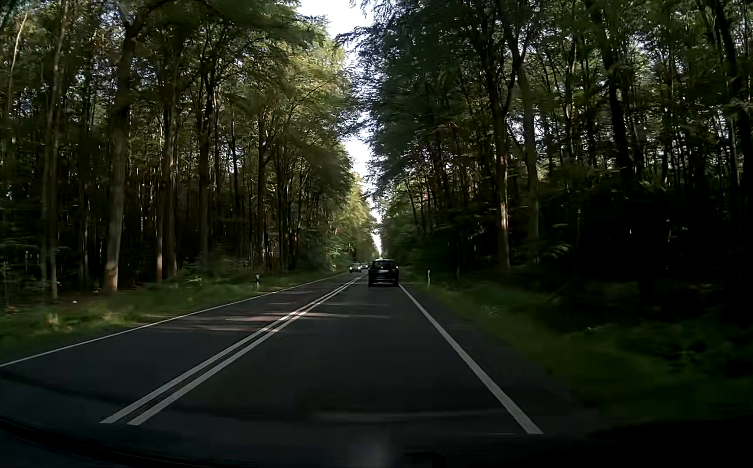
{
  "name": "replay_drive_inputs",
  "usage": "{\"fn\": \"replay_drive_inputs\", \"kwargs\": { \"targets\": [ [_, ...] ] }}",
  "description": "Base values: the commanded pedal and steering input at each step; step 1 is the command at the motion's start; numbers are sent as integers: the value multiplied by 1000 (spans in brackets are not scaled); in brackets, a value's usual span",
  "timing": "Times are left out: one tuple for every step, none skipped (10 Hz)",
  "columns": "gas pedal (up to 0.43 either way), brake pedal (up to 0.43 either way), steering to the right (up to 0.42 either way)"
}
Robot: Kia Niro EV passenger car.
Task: Follow the waypoints while adhering to traffic rules and regulations
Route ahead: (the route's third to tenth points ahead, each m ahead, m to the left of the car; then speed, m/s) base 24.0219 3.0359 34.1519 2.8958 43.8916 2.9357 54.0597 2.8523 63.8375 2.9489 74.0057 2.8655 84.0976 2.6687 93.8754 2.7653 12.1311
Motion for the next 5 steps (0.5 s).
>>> {"fn": "replay_drive_inputs", "kwargs": {
  "targets": [
    [0, 0, -3],
    [0, 0, -3],
    [0, 0, -3],
    [0, 0, -2],
    [0, 0, -2]
  ]
}}
